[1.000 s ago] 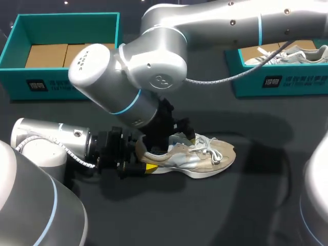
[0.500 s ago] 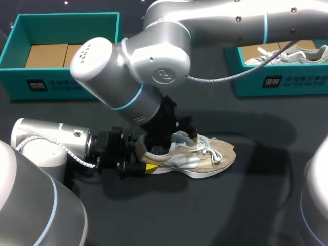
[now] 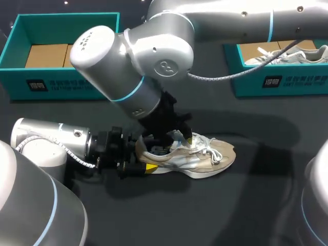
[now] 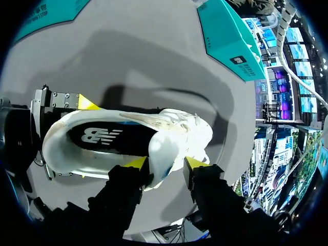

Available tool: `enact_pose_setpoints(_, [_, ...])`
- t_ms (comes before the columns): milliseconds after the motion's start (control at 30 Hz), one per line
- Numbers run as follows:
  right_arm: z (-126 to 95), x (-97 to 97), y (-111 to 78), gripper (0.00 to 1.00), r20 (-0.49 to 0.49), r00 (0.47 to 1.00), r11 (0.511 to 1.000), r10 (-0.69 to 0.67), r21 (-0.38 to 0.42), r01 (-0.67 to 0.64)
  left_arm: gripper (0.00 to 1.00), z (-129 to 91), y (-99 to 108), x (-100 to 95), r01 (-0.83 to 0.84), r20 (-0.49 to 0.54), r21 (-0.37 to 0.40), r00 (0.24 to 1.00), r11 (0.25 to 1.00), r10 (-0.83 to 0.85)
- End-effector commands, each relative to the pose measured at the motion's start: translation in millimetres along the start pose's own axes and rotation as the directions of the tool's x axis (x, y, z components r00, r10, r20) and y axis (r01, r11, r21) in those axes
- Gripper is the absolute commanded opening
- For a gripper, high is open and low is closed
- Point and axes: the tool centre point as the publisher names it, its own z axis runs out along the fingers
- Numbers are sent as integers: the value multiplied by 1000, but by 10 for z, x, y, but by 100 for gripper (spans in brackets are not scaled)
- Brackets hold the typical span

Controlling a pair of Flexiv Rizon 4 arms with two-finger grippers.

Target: Take the shoe out of the shoebox, open the shoe tongue, remove and reinsert the insole, then place the shoe into the shoebox

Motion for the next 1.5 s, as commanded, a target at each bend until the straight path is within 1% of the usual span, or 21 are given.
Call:
enact_pose_setpoints(33, [2, -34, -54, 38, -18, 856, 856, 516, 10, -516, 0, -1, 9, 6, 0, 2, -1, 1000, 1000, 0])
enact_pose_setpoints(133, [-7, -51, -52, 33, -26, 866, 867, 499, 30, -498, 0, -1, 9, 6, 0, 2, -1, 1000, 1000, 0])
enact_pose_setpoints(200, [-8, -74, -45, 24, -25, 871, 871, 490, 40, -489, 0, -1, 9, 6, 0, 2, -1, 1000, 1000, 0])
enact_pose_setpoints(267, [-13, -113, -42, 5, -37, 878, 878, 478, 46, -476, 0, -1, 9, 6, 0, 2, -1, 1000, 1000, 0])
enact_pose_setpoints(300, [-16, -145, -45, 0, -42, 878, 879, 476, 47, -475, 0, -1, 9, 6, 0, 2, -1, 1000, 1000, 0])
enact_pose_setpoints(400, [-28, -231, -48, 0, -80, 893, 897, 443, 49, -440, 0, -1, 9, 6, 0, 2, -1, 1000, 1000, 0])
enact_pose_setpoints(467, [-22, -299, -38, 0, -98, 913, 918, 396, 54, -392, 0, -1, 9, 6, 0, 2, -1, 1000, 1000, 0])
enact_pose_setpoints(500, [-19, -348, -36, 0, -143, 921, 932, 363, 37, -362, 0, -1, 9, 6, 0, 2, -1, 1000, 1000, 0])
enact_pose_setpoints(533, [-12, -403, -32, 0, -212, 930, 952, 301, 11, -306, 0, -1, 9, 6, 0, 2, -1, 1000, 1000, 0])
enact_pose_setpoints(567, [12, -460, -27, 0, -254, 929, 961, 269, 3, -277, 0, -1, 9, 6, 0, 2, -1, 1000, 1000, 0])
enact_pose_setpoints(633, [84, -556, -22, 0, -320, 920, 973, 226, 25, -230, 0, -1, 9, 6, 0, 2, -1, 1000, 1000, 0])
enact_pose_setpoints(667, [105, -588, -31, 0, -314, 909, 962, 273, 64, -267, 0, -1, 9, 6, 0, 2, -1, 1000, 1000, 0])
enact_pose_setpoints(1133, [105, -588, -31, 0, -314, 909, 962, 273, 64, -267, 0, -1, 9, 6, 0, 2, -1, 1000, 1000, 0])
enact_pose_setpoints(1200, [131, -639, -34, 0, -302, 914, 962, 273, 62, -266, 0, -1, 9, 6, 0, 2, -1, 1000, 1000, 0])
enact_pose_setpoints(1333, [189, -695, -30, 0, -279, 930, 970, 240, 26, -242, 0, -1, 9, 6, 0, 2, -1, 1000, 1000, 0])
enact_pose_setpoints(1500, [358, -732, 7, 0, -253, 940, 973, 228, 14, -232, 0, -1, 9, 6, 0, 2, -1, 1000, 1000, 0])
